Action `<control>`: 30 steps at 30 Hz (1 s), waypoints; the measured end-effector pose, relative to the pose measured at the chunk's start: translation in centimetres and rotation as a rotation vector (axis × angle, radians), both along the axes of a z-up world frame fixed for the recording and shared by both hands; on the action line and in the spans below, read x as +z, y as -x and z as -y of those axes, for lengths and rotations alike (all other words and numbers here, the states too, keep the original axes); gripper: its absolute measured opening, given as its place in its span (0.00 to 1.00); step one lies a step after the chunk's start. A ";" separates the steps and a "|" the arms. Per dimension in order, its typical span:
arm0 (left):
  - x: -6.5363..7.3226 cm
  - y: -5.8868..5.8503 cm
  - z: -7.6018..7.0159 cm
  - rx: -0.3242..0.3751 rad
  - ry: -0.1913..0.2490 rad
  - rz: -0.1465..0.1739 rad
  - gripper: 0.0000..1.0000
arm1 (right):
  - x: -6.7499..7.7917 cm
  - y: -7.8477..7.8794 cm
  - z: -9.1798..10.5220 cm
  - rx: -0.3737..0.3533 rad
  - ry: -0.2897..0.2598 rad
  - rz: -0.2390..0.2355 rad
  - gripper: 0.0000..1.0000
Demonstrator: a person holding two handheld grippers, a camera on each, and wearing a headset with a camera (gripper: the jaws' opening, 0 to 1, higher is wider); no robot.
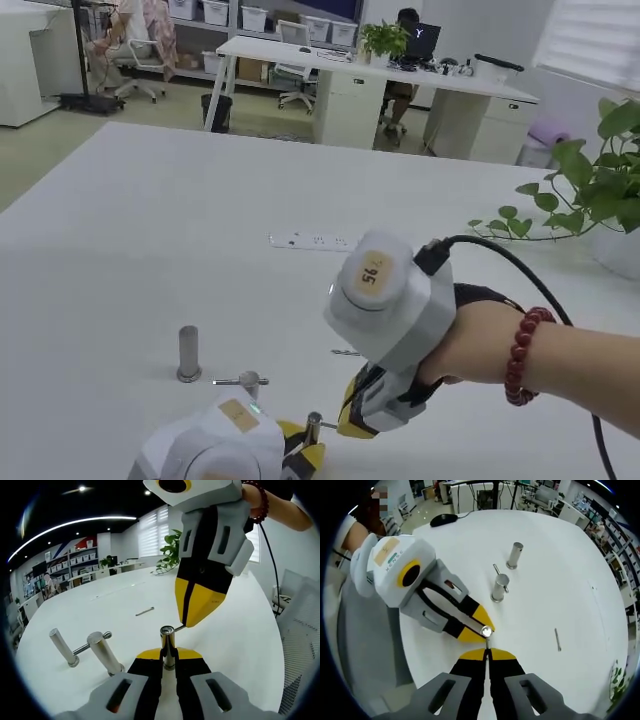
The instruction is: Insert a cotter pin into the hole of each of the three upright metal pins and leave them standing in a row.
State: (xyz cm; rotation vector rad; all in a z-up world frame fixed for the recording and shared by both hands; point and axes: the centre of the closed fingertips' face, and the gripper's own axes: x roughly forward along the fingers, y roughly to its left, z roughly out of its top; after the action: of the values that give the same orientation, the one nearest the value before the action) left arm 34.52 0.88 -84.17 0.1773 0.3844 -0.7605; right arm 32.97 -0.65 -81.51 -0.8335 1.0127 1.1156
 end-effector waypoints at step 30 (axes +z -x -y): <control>-0.1 -0.1 -0.3 0.010 0.005 0.006 0.07 | 0.1 0.0 -0.5 0.074 -0.078 0.050 0.02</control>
State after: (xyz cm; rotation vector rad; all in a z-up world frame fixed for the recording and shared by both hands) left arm 34.61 1.23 -84.22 0.1726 0.3769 -0.7510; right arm 33.00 -0.15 -81.43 -0.8381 0.8969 1.1843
